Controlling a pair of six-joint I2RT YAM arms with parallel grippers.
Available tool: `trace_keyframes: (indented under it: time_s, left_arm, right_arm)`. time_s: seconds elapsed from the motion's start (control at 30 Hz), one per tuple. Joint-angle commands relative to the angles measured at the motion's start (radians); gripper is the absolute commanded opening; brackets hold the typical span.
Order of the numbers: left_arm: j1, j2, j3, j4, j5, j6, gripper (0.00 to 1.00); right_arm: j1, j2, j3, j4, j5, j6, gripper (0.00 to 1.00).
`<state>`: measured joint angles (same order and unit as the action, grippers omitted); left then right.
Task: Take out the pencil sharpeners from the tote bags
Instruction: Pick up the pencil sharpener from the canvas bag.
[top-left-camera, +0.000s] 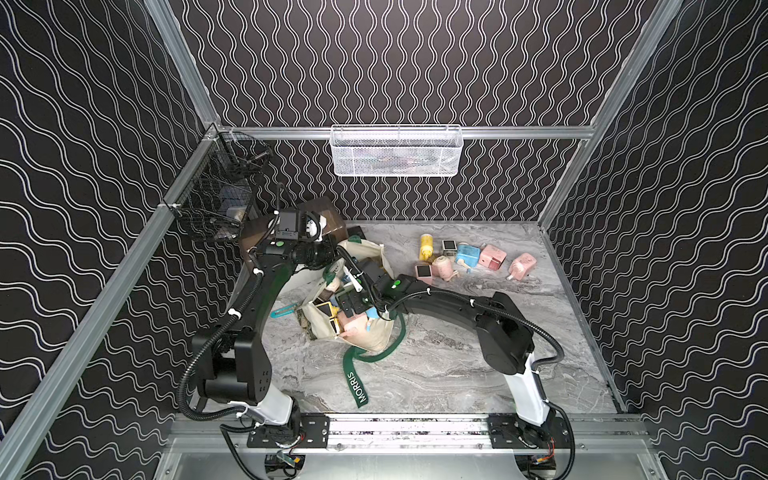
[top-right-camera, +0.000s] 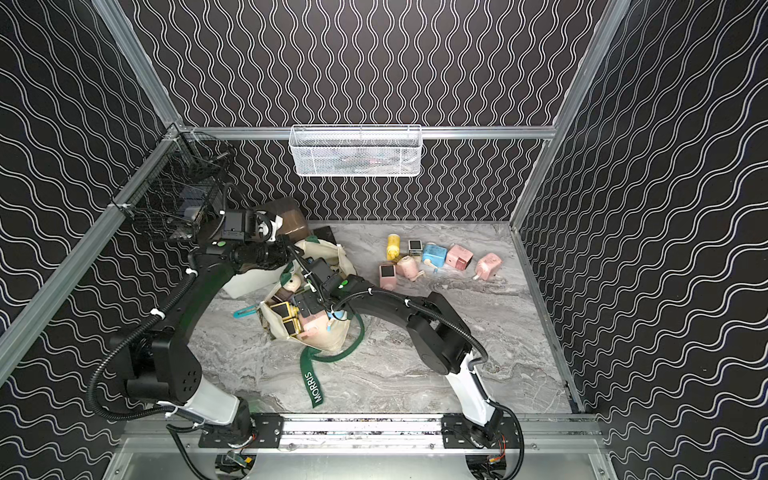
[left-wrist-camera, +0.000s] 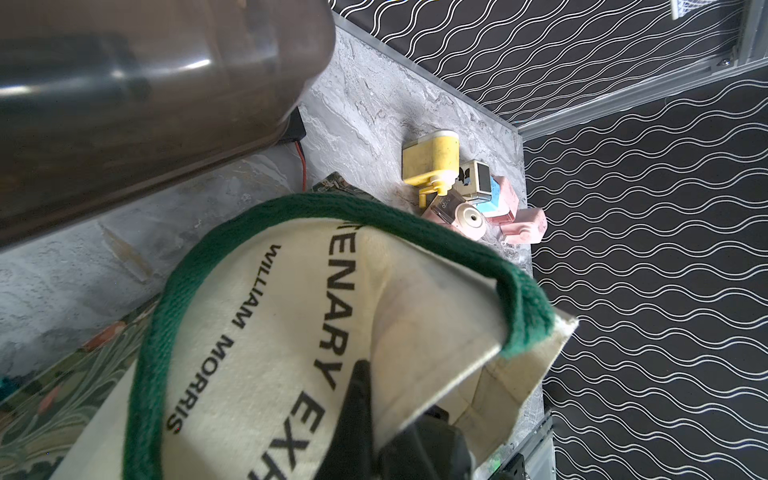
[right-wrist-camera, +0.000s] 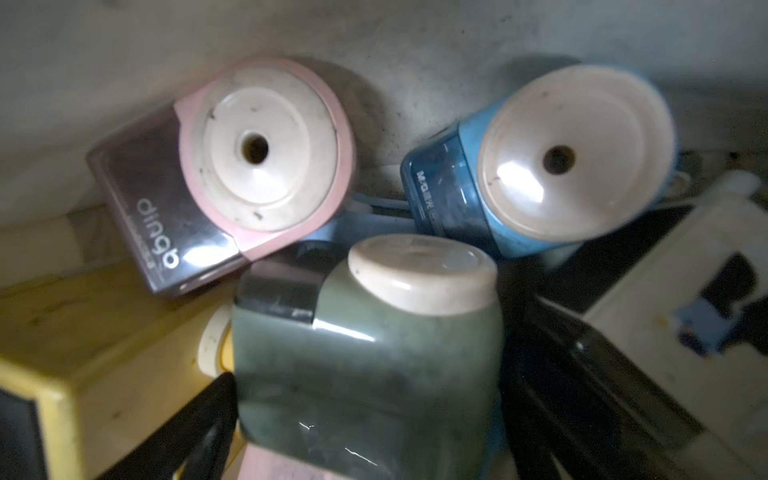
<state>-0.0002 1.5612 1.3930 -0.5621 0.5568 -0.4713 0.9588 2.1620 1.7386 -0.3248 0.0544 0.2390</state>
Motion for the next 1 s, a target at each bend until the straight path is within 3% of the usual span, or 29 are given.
trace_keyframes:
  time_s: [0.0, 0.17, 0.53, 0.97]
  left_arm:
    - [0.001, -0.015, 0.001, -0.012, 0.018, 0.01, 0.0]
    - [0.0, -0.012, 0.003, -0.013, 0.02, 0.008, 0.0]
    - [0.0, -0.012, 0.004, -0.013, 0.019, 0.008, 0.0]
    - [0.0, -0.012, 0.004, -0.015, 0.015, 0.01, 0.0]
  right_arm:
    - [-0.009, 0.054, 0.046, -0.04, -0.014, 0.017, 0.99]
    - [-0.011, 0.117, 0.109, -0.065, -0.008, 0.012, 0.96]
    - [-0.011, 0.022, 0.04, -0.025, -0.023, -0.016, 0.66]
    - [-0.012, -0.119, -0.065, -0.023, -0.024, -0.045, 0.63]
